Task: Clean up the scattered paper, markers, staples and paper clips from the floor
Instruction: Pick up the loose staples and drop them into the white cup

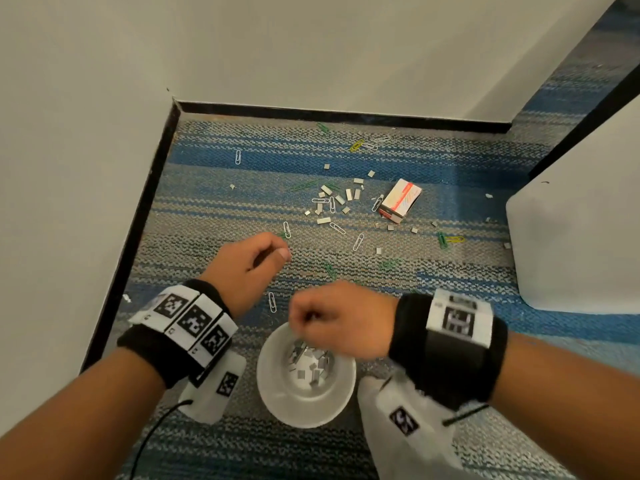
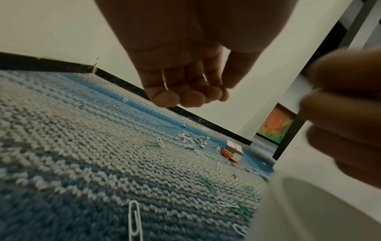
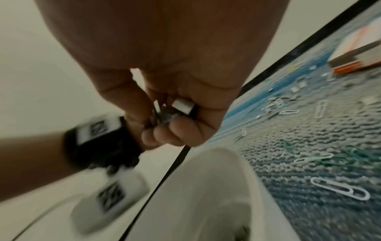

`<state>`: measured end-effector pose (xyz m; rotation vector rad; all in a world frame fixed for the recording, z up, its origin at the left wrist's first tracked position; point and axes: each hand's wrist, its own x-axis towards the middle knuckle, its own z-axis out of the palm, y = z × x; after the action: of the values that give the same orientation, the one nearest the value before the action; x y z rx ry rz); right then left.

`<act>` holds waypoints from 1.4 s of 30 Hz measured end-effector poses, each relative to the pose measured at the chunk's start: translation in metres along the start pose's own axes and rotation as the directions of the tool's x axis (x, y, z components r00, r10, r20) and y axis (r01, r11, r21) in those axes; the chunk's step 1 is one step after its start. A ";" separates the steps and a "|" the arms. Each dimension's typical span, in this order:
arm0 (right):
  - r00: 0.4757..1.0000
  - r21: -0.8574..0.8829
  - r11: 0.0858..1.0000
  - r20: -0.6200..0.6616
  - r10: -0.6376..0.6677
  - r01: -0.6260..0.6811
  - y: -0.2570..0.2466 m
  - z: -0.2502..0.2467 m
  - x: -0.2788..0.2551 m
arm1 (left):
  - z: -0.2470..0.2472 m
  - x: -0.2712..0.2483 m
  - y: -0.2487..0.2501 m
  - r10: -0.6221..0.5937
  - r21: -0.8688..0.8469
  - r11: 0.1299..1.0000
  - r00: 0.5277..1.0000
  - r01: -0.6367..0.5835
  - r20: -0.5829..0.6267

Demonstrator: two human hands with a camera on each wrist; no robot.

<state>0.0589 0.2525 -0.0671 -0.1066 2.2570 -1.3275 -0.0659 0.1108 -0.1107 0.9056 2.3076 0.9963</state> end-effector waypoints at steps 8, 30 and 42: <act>0.990 -0.062 0.992 0.097 -0.102 0.109 0.002 0.026 -0.009 | 0.008 0.050 0.002 0.009 0.290 0.954 0.980 -0.068 0.199; 0.713 0.044 0.881 -0.570 0.409 -0.470 0.137 -0.060 0.016 | 0.051 0.130 -0.014 -0.208 0.506 0.856 0.967 0.107 0.146; 0.525 0.114 0.765 -0.662 0.534 -0.634 0.159 -0.072 0.025 | 0.054 0.127 0.000 -0.215 0.284 0.937 0.977 0.203 0.011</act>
<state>0.0331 0.3839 -0.1817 1.1870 2.5640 -0.8751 -0.1171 0.2272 -0.1642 0.7560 2.4874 0.5640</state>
